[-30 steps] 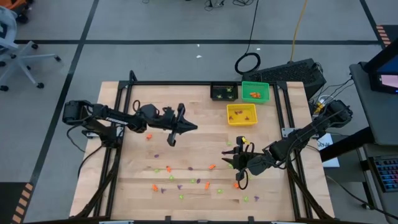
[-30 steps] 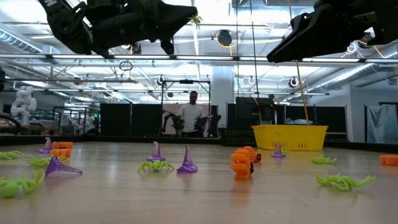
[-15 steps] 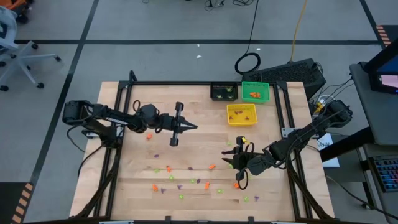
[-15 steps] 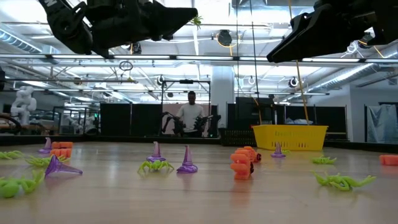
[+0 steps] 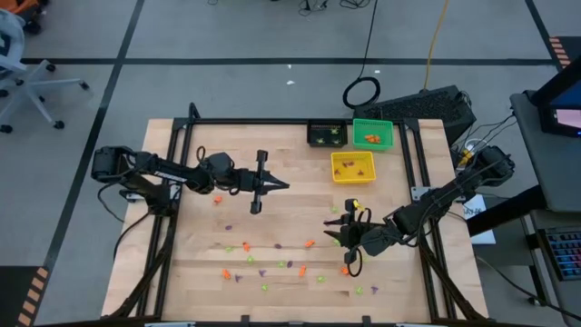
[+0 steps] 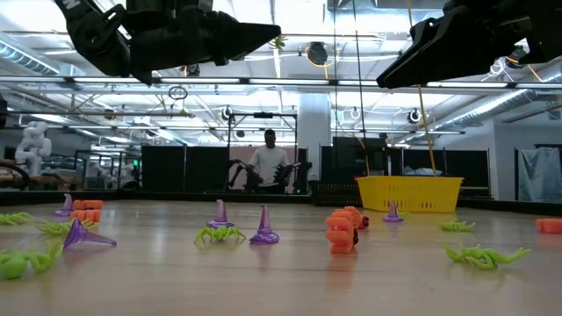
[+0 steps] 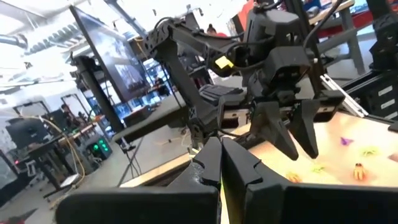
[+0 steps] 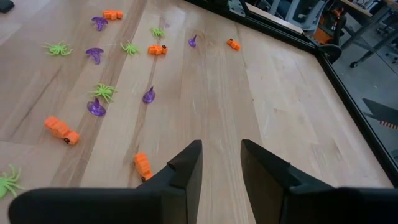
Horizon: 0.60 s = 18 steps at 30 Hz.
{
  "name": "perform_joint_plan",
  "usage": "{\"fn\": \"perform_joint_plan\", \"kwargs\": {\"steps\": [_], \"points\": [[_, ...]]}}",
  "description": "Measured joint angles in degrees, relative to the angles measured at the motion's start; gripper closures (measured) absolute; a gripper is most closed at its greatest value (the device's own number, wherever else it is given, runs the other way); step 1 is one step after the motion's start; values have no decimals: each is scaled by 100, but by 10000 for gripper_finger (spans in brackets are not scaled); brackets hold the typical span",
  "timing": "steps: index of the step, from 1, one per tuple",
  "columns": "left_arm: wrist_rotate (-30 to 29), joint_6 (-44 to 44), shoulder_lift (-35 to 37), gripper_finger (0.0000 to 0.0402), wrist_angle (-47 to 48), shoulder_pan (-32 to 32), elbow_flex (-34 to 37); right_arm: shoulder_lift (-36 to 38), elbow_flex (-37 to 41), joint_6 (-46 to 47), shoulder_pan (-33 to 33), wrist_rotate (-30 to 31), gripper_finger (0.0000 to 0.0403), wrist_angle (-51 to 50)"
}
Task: Sort Halloween decoration
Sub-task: Put the green spider toy into the black basket
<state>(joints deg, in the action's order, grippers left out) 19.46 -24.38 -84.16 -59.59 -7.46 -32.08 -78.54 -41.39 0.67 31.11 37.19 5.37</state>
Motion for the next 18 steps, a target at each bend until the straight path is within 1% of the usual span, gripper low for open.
{"fn": "perform_joint_plan", "kwargs": {"steps": [3, 10, 18], "points": [[0, 172, 0, 401, 13, 0, 0, -2, 1, 0, 0, 0, 307, 0], [-44, 1301, 0, 401, 13, 0, 0, -2, 1, -2, 0, 0, 307, 0], [-621, 2525, 0, 401, 27, 0, 0, -2, 2, -2, 0, 1, 307, 0]]}}
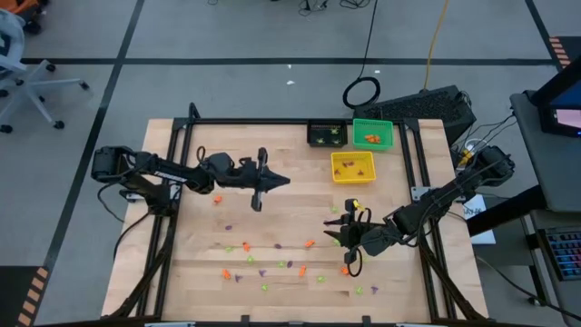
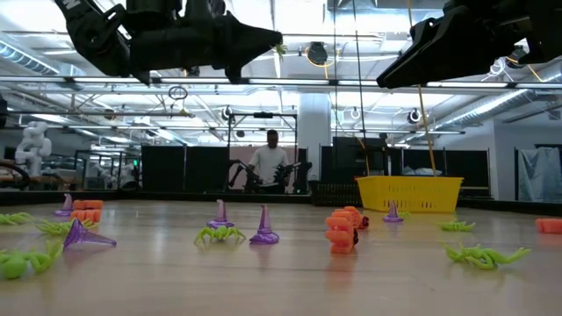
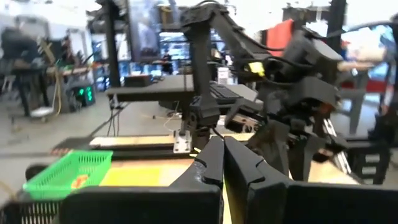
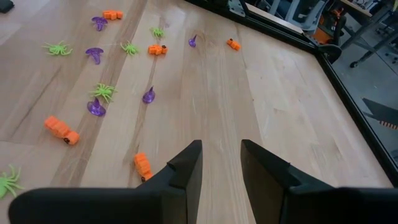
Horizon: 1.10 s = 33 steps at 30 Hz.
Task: Sort Halloween decoration
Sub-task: Put the green spider toy into the black basket
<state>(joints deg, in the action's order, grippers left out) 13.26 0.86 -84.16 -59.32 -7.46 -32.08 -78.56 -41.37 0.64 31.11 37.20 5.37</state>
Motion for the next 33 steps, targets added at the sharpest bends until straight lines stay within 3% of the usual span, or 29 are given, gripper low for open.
{"fn": "perform_joint_plan", "kwargs": {"steps": [7, 16, 20, 26, 33], "points": [[-530, 932, 0, 402, 3, 0, 0, 0, 0, 0, 0, 1, 307, 0], [-1683, 849, -7, 402, 511, -27, -294, 0, 0, -20, -14, 1, 307, 0], [-1760, 731, -7, 401, 1547, -179, -913, 0, -2, -38, -43, 3, 307, -222], [-1763, 484, -13, 402, 3269, -446, -1848, 0, 0, 384, -42, 20, 307, -1436], [-1500, 471, -581, 401, 3435, -860, -2529, 0, 1, 1017, -42, 49, 307, -2318]]}}
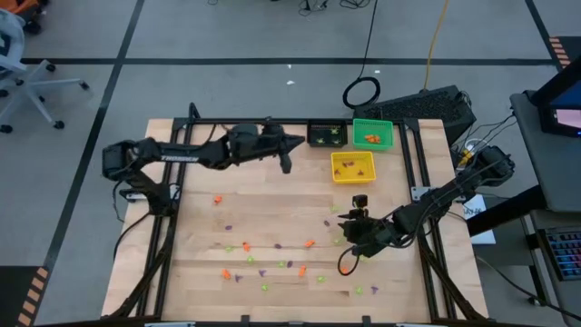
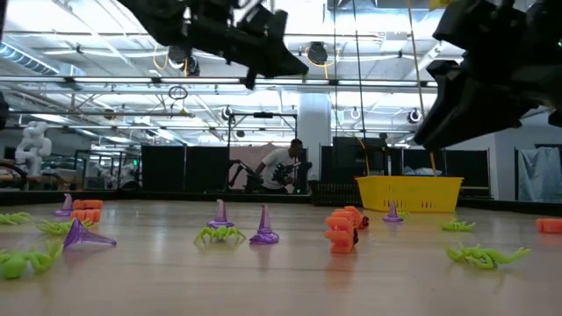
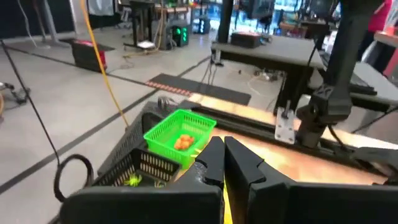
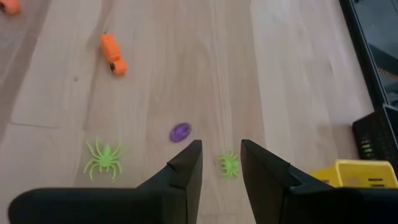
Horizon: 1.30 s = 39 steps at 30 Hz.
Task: Sort Halloween decoration
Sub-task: Put the green spider toy into the black basket
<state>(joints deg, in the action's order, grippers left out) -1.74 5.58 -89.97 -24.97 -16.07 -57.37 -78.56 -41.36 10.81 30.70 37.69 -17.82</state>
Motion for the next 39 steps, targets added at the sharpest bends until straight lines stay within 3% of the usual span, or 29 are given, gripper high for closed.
{"fn": "perform_joint_plan", "kwargs": {"steps": [6, 10, 22, 35, 39], "points": [[324, 12, -1129, 402, 310, -270, -981, 0, -1, 52, 9, -8, 307, -63], [313, 13, -1917, 402, 1048, -437, -1907, 0, 0, 52, 66, -22, 307, -122], [-325, 11, -3266, 402, 3151, -725, -4012, 177, 0, 258, 243, -26, 307, -429], [-528, 163, -3651, 400, 4047, -985, -4292, 337, 0, 353, 243, -26, 307, -388], [-579, 163, -3651, 373, 4159, -983, -4292, 337, 0, 345, 243, -25, 307, -390]]}}
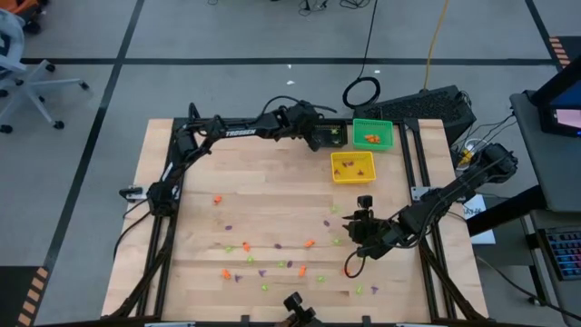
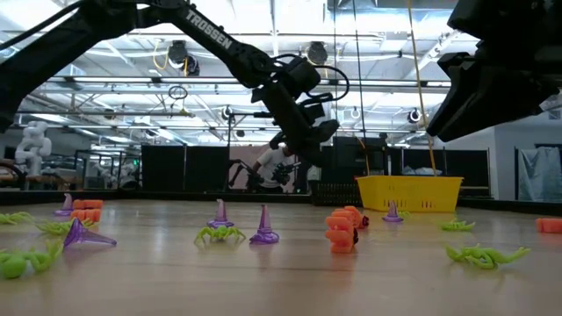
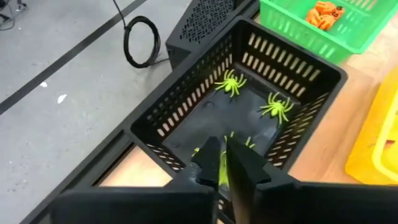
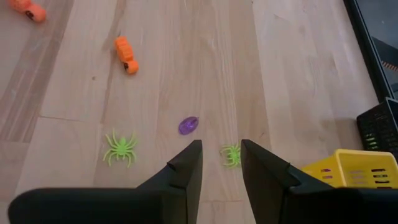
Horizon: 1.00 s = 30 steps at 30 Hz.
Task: Sort Halloween decoration
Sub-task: Put the green spider toy into the black basket, then put the violet witch hat toy into the yellow basket
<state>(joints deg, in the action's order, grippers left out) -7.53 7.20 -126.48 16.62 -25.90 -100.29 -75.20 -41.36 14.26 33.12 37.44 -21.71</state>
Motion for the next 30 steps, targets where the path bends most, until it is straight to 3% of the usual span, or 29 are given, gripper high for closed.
{"fn": "perform_joint_plan", "kwargs": {"steps": [7, 10, 17, 22, 30], "points": [[-7, 2, 2, 270, -2, 16, 0, 0, 0, 2, 0, -1, 307, -1], [-9, -2, 198, 244, 292, 39, 9, 0, 0, 4, 0, 0, 307, -2], [23, -48, 1091, 242, 1980, 145, 2, 0, 0, 26, 0, -1, 307, 0], [18, -177, 1636, 242, 3067, 602, 65, 0, 0, 268, 0, -3, 307, 0], [-71, -99, 2479, 242, 3540, 1796, 1292, -4, -2, 929, 0, -178, 307, 55]]}}
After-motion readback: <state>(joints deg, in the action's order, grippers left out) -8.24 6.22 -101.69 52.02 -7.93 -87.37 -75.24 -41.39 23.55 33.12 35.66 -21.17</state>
